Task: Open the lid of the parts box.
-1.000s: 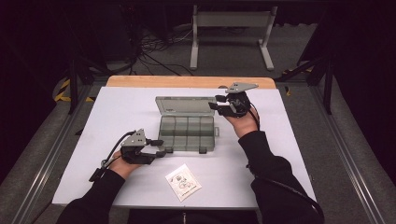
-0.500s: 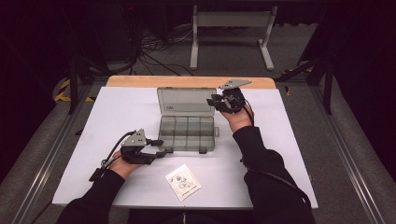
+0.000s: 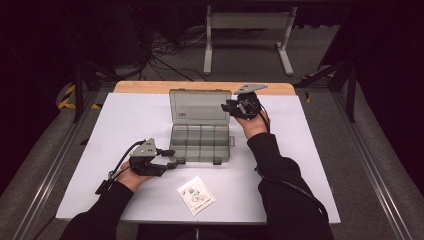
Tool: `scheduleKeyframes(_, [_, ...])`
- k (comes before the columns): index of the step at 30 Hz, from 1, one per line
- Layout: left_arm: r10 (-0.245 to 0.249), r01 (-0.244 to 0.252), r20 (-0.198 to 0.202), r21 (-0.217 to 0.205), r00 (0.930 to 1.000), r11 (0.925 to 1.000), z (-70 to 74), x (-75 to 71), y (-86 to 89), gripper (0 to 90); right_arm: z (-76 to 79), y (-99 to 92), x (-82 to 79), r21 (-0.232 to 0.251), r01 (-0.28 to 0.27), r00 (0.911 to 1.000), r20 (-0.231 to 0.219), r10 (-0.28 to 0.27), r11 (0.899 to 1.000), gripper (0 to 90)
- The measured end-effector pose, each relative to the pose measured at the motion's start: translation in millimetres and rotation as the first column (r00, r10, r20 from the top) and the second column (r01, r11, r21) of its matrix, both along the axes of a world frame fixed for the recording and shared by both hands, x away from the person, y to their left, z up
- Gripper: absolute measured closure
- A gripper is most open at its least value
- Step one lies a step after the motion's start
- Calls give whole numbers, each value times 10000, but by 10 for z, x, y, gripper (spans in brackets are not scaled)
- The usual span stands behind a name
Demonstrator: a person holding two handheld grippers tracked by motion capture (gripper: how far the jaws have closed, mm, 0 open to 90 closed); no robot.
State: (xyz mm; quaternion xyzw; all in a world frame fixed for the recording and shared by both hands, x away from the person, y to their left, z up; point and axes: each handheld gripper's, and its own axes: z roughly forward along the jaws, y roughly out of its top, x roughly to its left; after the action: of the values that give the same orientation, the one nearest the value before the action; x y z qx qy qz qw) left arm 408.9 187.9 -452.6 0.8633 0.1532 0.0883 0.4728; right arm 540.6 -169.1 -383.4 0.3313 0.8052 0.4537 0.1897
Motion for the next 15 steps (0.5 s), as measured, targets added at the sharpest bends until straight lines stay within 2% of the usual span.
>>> scheduleKeyframes(6, [17, -17, -22, -2, 10000, 10000, 1, -2, -1, 507, -45, 11, 36, -129, 114, 9999, -63, -115, 9999, 640])
scheduleKeyframes(8, [8, -8, -32, 1, 10000, 10000, 2, 0, -1, 507, -82, 27, 53, -167, 154, 9998, -125, -156, 9997, 605])
scheduleKeyframes(12, [17, -17, -91, -20, 10000, 10000, 1, -1, -2, 510, -132, 42, 78, 91, 179, 9996, -236, -176, 9998, 540])
scheduleKeyframes(15, [16, -16, -90, -20, 10000, 10000, 1, -1, -2, 510, -157, 63, 99, -15, 207, 9996, -212, -208, 9998, 494])
